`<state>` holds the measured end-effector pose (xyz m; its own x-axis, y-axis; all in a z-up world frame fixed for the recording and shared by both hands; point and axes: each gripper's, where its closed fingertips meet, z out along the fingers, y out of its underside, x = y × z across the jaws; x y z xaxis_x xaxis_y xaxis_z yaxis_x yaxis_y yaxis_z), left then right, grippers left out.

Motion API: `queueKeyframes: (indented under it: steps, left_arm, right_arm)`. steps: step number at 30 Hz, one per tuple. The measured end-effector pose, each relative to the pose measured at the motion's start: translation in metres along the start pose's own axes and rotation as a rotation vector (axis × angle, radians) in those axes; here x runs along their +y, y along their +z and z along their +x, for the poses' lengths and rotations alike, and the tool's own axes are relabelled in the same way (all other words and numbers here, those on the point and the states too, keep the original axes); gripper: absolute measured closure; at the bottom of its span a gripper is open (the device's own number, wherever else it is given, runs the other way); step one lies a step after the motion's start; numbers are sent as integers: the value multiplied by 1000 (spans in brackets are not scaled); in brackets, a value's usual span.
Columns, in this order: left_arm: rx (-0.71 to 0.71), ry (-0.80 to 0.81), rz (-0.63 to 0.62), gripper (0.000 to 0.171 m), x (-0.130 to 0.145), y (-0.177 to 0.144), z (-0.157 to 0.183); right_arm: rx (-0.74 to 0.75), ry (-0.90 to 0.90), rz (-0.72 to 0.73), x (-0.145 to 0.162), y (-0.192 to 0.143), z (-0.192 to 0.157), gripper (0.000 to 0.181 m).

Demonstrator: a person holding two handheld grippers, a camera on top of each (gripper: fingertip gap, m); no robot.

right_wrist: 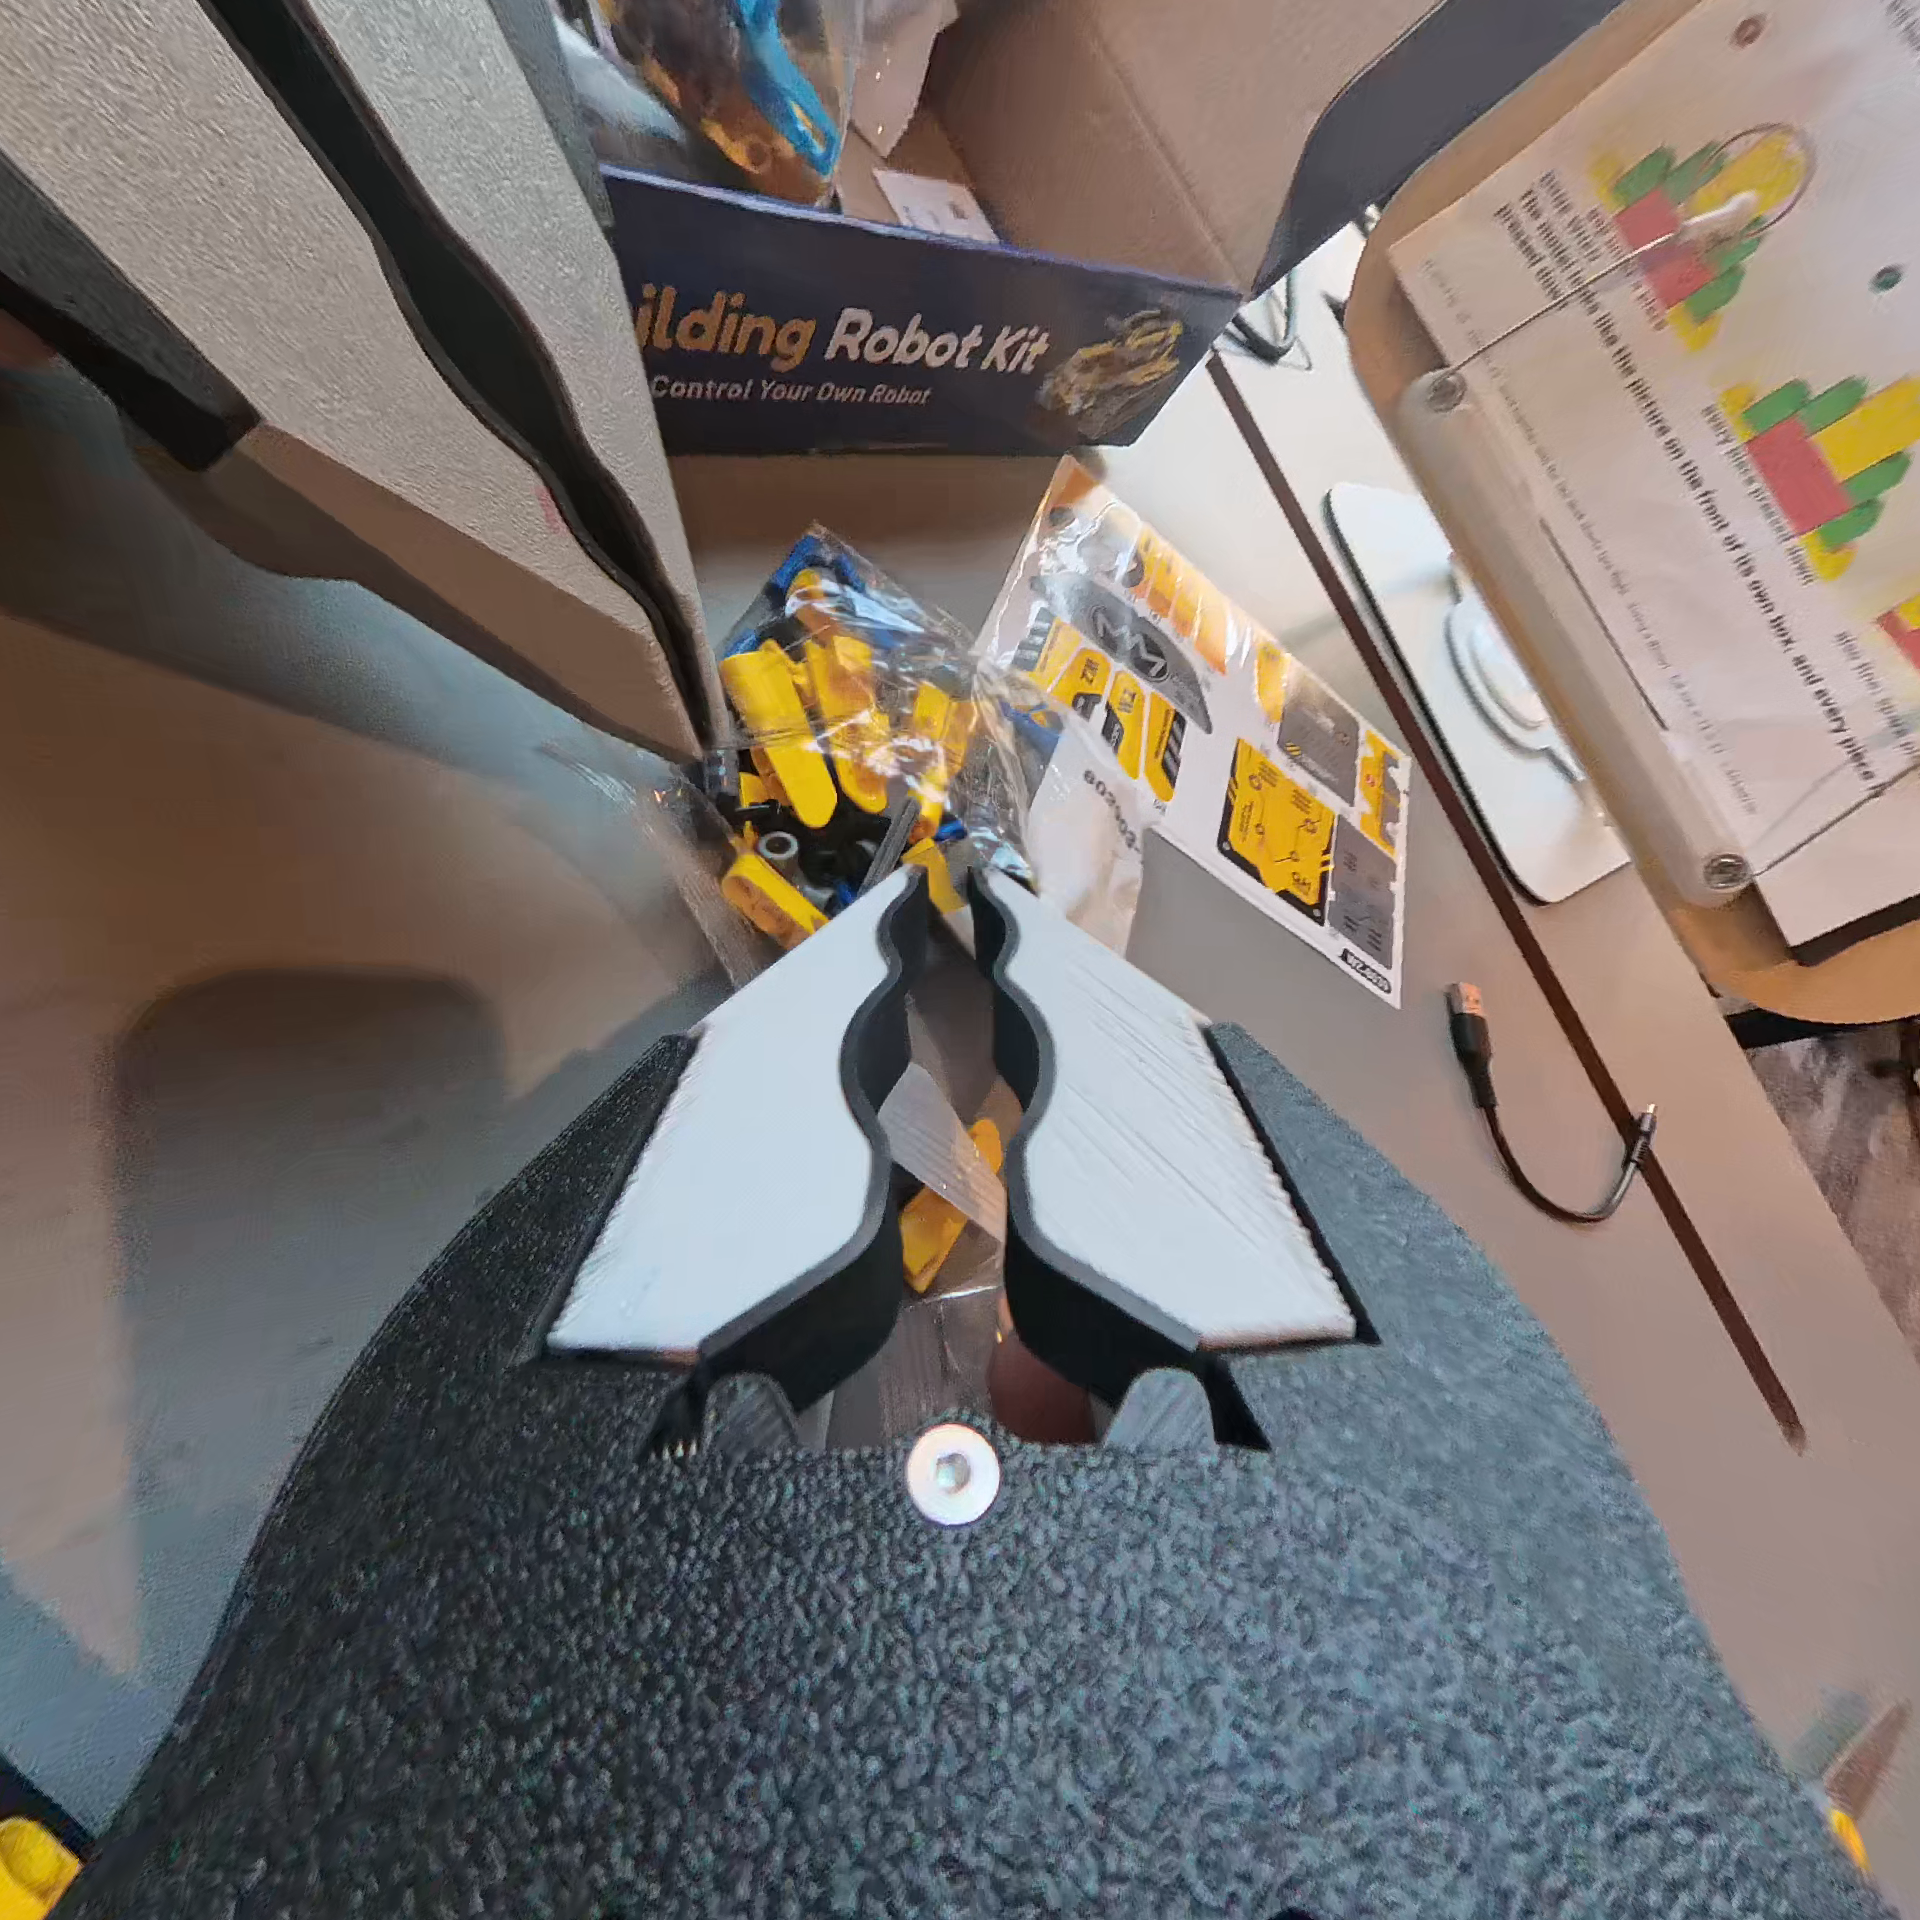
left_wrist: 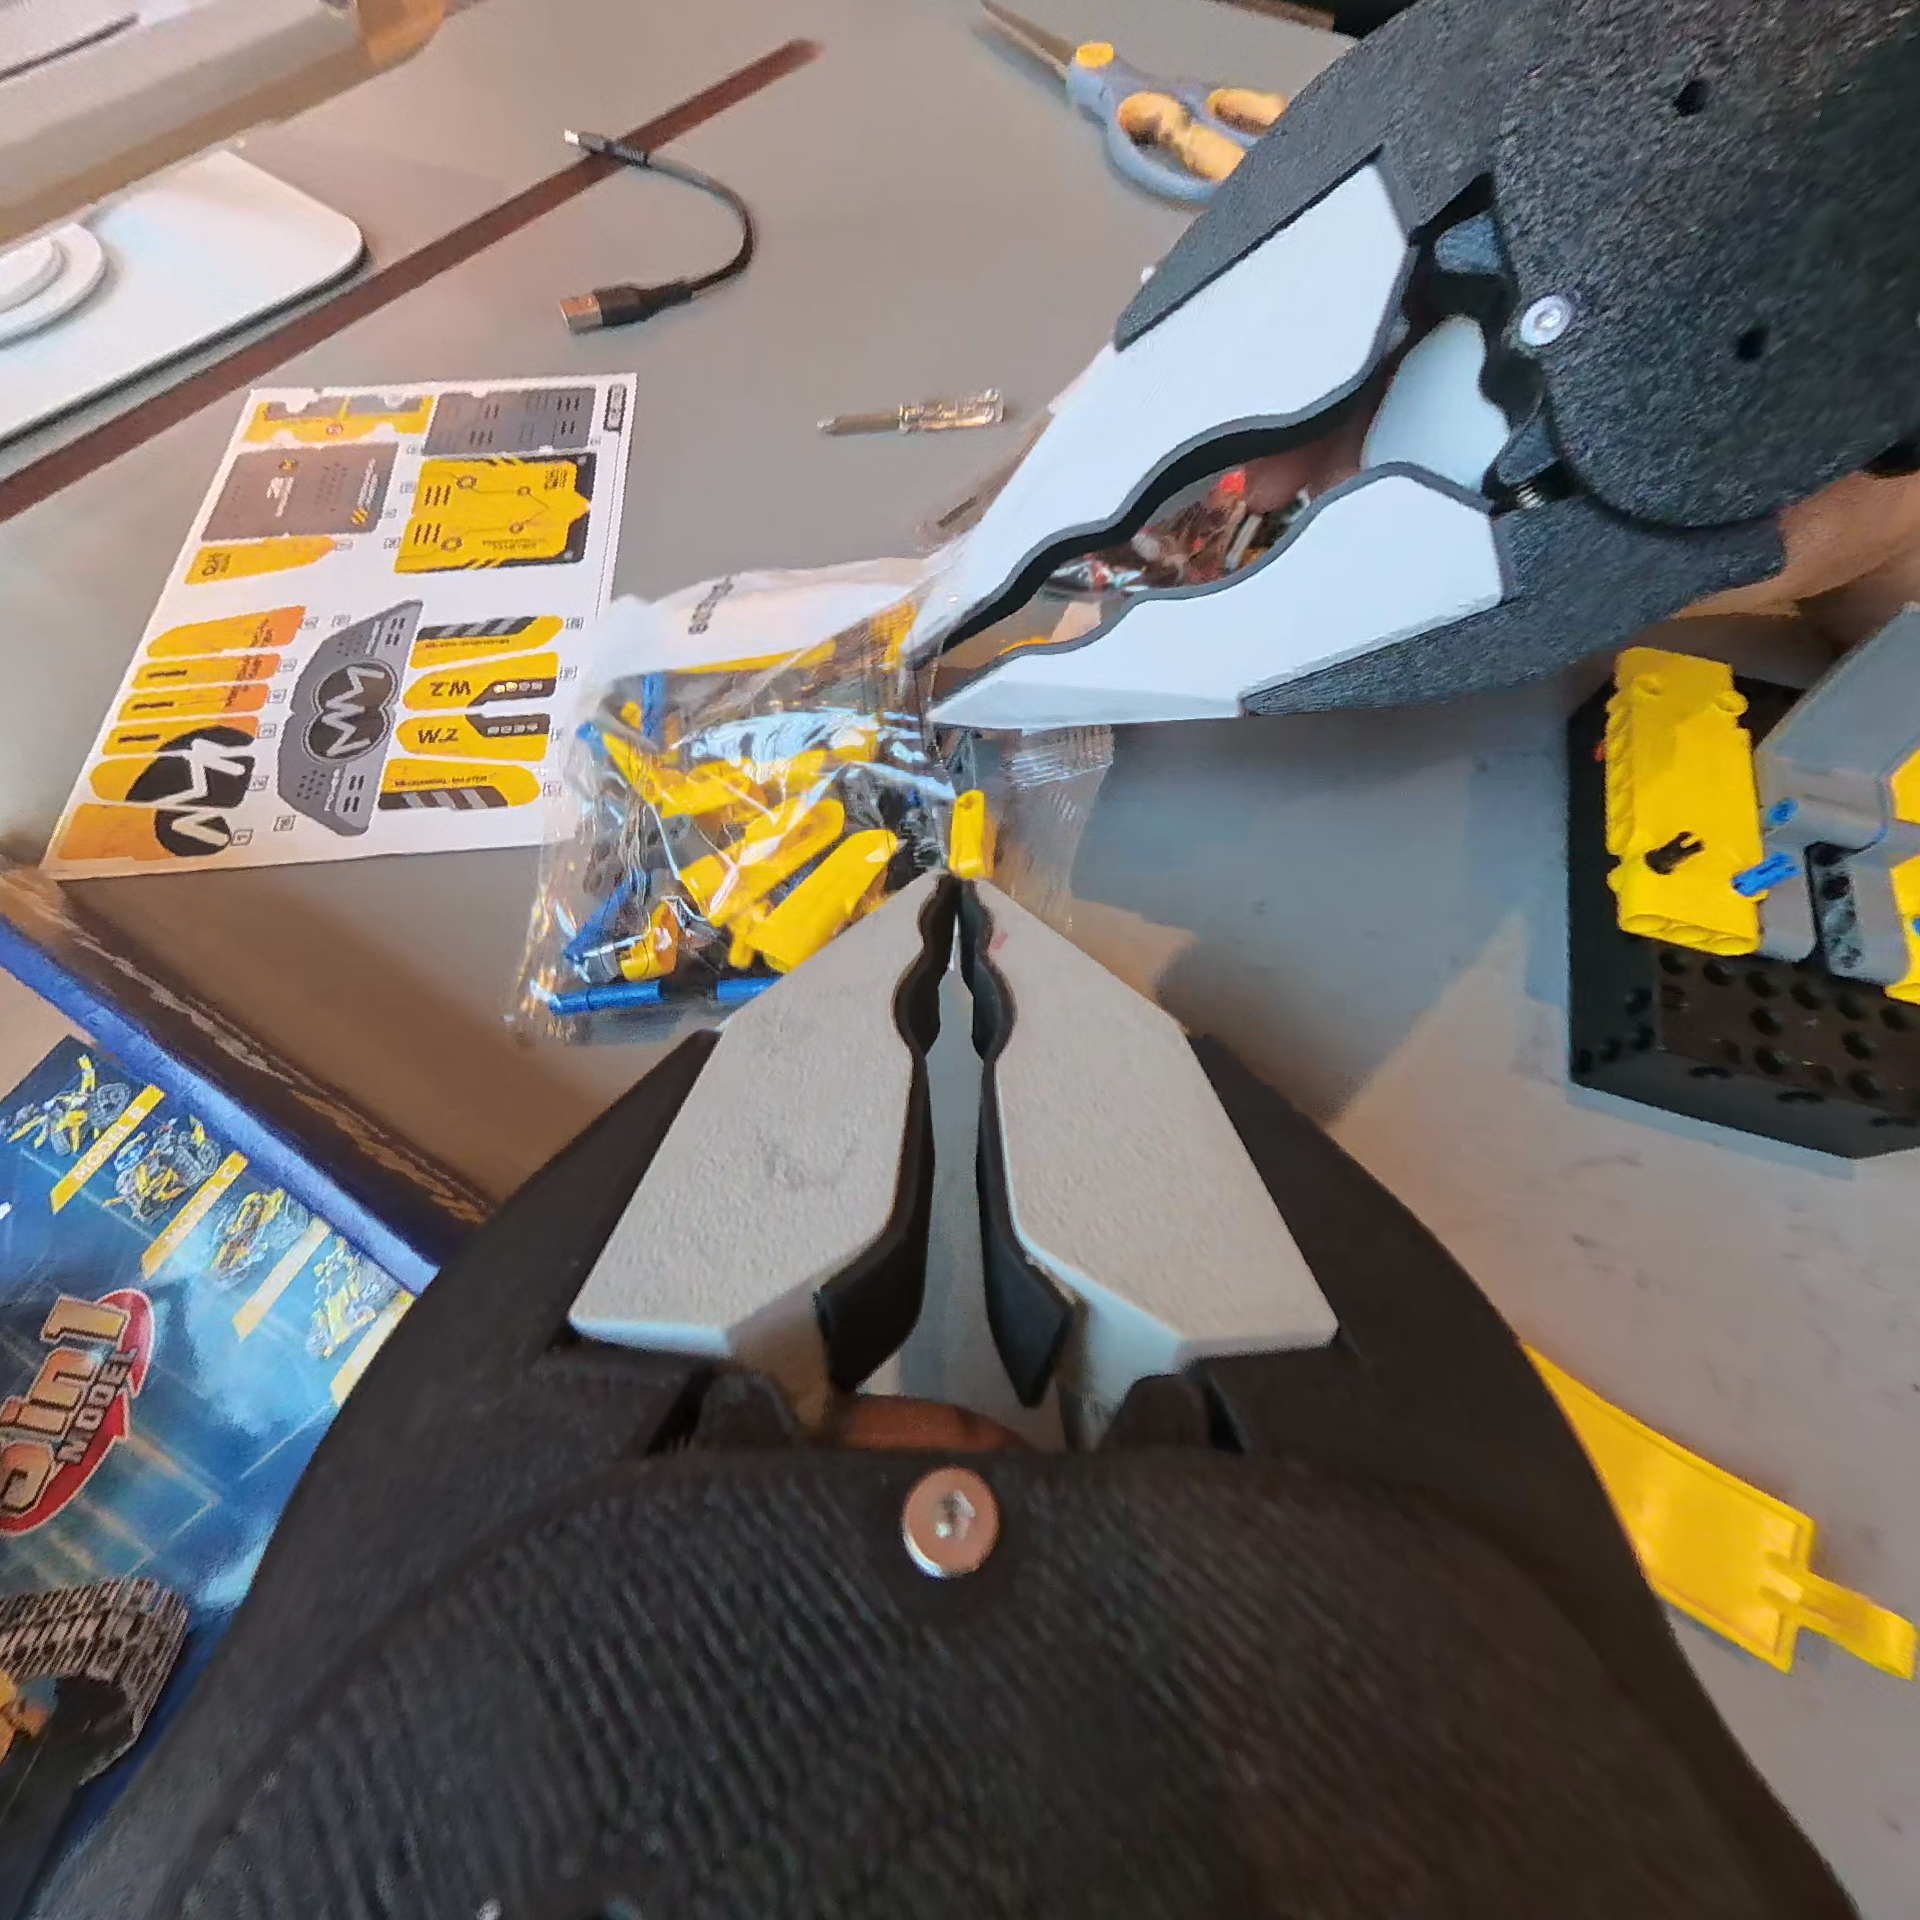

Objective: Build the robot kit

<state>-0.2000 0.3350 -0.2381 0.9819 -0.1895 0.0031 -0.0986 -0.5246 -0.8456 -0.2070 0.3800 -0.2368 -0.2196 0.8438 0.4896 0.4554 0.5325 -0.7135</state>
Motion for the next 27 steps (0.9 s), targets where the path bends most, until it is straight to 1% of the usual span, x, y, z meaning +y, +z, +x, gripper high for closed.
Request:
queueKeyframes:
  steps: [4, 7, 9, 11, 12, 15, 16, 18, 23, 27]
  left_arm:
    - [-4, 12, 43, 171, -8, -3, 1]
    - [16, -15, -12, 171, 2, 0, 1]
    - [42, -55, -51, 170, 9, 2, 2]
    - [44, -77, -47, 157, 8, 2, -1]
    - [23, -77, -34, 154, 6, 0, -5]
    - [-37, -75, 3, 134, -2, -9, -20]
    - [-41, -81, 10, 131, -4, -12, -22]
    - [-9, -73, -11, 118, -2, -14, -20]
    - [-16, 14, -47, 112, 3, -17, -18]
    - [-24, 82, -81, 111, 10, -8, -7]
  right_arm:
    - [20, 37, 45, -8, -5, 7, 175]
    - [-32, 65, 18, -1, -3, 1, 179]
    - [-55, 46, -22, 6, 0, -4, 181]
    - [-50, 6, -51, 11, 3, -7, 181]
    - [-56, -1, -58, 12, 3, -9, 181]
    - [-62, 12, -47, 10, 2, -9, 181]
    - [-64, 21, -40, 9, 1, -8, 181]
    - [-79, 41, -26, 6, 0, -8, 181]
    - [-112, 19, -17, 3, -1, -17, 181]
    - [-143, 13, -7, -1, 1, -27, 180]
